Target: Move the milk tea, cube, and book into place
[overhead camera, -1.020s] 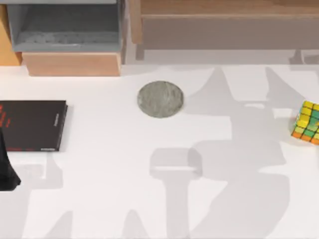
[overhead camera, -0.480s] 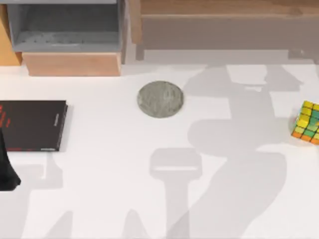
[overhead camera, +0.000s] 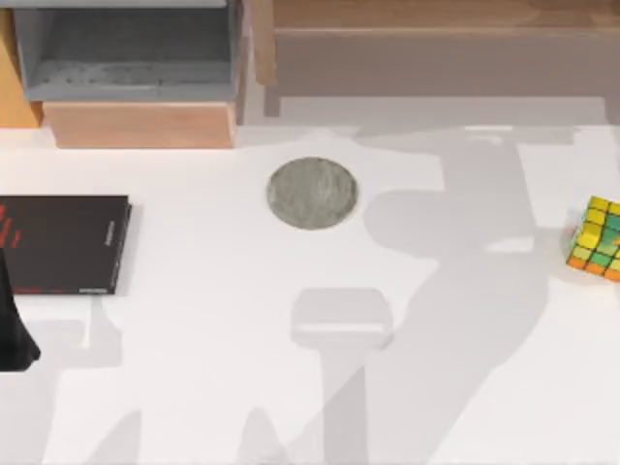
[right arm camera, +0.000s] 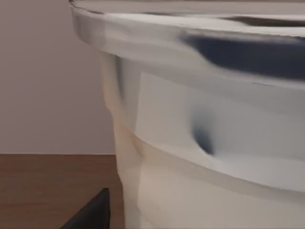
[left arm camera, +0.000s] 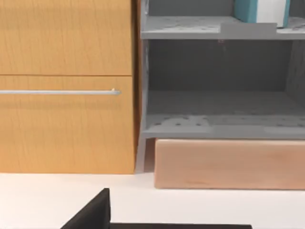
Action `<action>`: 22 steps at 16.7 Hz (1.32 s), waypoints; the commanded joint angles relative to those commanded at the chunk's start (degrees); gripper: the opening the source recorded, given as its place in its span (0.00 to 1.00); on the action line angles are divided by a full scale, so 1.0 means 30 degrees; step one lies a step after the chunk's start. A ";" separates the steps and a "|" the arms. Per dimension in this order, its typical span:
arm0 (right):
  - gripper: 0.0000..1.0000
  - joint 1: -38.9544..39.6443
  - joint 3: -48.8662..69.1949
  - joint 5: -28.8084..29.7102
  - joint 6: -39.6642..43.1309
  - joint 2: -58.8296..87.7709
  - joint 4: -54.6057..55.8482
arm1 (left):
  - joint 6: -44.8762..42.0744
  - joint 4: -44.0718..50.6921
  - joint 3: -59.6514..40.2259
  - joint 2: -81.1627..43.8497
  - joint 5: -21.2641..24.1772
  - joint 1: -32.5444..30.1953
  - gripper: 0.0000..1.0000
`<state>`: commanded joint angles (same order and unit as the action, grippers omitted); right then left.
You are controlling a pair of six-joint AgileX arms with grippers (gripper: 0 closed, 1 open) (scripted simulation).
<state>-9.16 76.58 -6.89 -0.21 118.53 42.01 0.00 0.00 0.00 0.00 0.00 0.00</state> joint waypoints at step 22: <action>0.00 0.0000 0.0000 0.0000 0.0000 0.0000 0.0000 | 0.0000 0.0000 0.0000 0.0000 0.0000 0.0000 1.00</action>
<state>-9.16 76.58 -6.89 -0.21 118.53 42.01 0.00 0.00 0.00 0.00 0.00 0.00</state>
